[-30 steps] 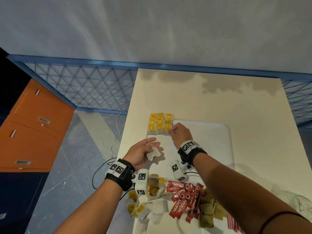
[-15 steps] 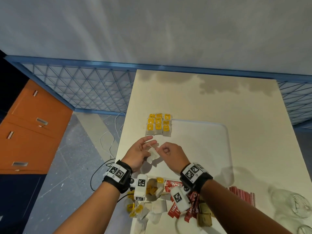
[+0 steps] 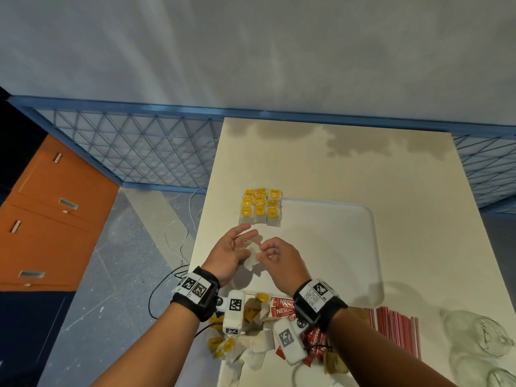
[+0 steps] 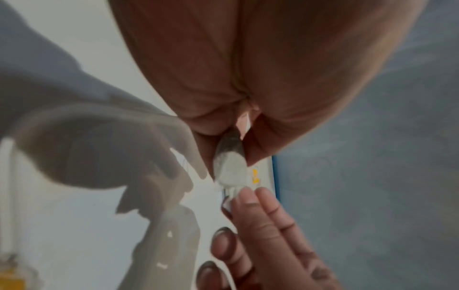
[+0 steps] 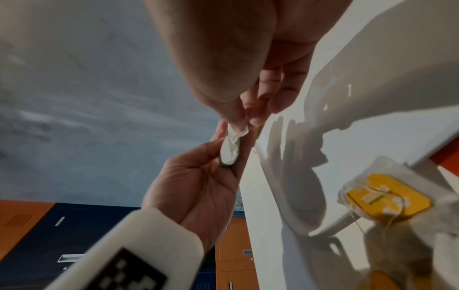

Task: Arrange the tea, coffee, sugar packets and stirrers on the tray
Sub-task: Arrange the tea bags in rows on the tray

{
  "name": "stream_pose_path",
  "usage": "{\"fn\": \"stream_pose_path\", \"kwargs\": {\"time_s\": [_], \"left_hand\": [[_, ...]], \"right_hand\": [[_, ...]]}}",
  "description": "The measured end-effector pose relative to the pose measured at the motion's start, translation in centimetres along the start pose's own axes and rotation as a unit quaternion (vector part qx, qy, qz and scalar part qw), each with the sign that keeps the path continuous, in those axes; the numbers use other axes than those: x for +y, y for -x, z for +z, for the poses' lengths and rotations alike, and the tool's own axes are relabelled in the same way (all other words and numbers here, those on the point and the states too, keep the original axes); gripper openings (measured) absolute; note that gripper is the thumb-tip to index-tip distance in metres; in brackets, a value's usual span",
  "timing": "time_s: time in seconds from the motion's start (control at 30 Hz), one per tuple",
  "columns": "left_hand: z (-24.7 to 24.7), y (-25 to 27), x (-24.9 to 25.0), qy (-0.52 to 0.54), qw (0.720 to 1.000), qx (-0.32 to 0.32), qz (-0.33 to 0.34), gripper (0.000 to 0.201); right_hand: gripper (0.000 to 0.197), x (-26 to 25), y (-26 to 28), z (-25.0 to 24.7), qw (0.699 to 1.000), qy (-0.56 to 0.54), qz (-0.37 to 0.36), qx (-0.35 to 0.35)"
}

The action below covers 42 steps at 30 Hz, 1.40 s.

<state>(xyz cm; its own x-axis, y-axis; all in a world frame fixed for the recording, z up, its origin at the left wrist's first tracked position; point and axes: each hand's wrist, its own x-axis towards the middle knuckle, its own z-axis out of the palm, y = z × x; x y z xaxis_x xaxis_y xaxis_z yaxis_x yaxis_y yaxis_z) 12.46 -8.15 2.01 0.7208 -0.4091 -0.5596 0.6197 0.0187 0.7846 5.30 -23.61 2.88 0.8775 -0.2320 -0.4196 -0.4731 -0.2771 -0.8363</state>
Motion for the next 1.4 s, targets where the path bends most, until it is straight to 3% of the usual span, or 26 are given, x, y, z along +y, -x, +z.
{"fn": "stream_pose_path", "kwargs": {"time_s": [0.2,0.33,0.47,0.57,0.67,0.87,0.97,1.1,1.23,1.4], "left_hand": [[0.5,0.3,-0.1,-0.018,0.999,0.027,-0.022,0.019],[0.7,0.5,0.3,0.058,0.997,0.003,-0.045,0.020],[0.6,0.4,1.0,0.180,0.980,-0.014,-0.089,0.021],[0.6,0.6,1.5,0.215,0.970,-0.028,-0.111,0.018],[0.7,0.7,1.8,0.200,0.971,-0.045,-0.127,0.018],[0.6,0.7,1.7,0.149,0.977,-0.073,-0.134,0.021],[0.9,1.0,1.8,0.105,0.984,-0.079,-0.122,0.021],[0.9,1.4,1.8,-0.005,0.995,-0.067,-0.079,0.042],[0.3,1.0,1.3,-0.109,0.992,-0.065,-0.014,0.034],[0.3,0.4,0.7,-0.088,0.996,-0.033,-0.007,0.024]], "right_hand": [[0.008,-0.5,0.1,-0.8,0.995,-0.057,-0.076,0.027],[0.013,-0.9,0.0,-1.3,0.992,-0.093,-0.086,0.003],[0.014,-1.0,-0.5,-2.1,0.991,-0.093,-0.090,0.030],[0.028,-0.4,-0.7,-2.5,0.993,-0.065,-0.095,0.007],[0.035,-0.4,-0.5,-2.7,0.991,-0.053,-0.115,-0.036],[0.014,-0.8,-0.6,-2.5,0.985,-0.045,-0.166,-0.023],[0.008,-1.0,-0.7,-2.6,0.989,-0.026,-0.148,-0.005],[0.006,-0.9,-0.9,-2.8,0.993,-0.009,-0.116,0.016],[0.006,-0.7,-1.1,-3.0,0.992,-0.010,-0.123,0.010],[0.015,0.0,-1.4,-3.3,0.994,-0.057,-0.089,-0.027]]}}
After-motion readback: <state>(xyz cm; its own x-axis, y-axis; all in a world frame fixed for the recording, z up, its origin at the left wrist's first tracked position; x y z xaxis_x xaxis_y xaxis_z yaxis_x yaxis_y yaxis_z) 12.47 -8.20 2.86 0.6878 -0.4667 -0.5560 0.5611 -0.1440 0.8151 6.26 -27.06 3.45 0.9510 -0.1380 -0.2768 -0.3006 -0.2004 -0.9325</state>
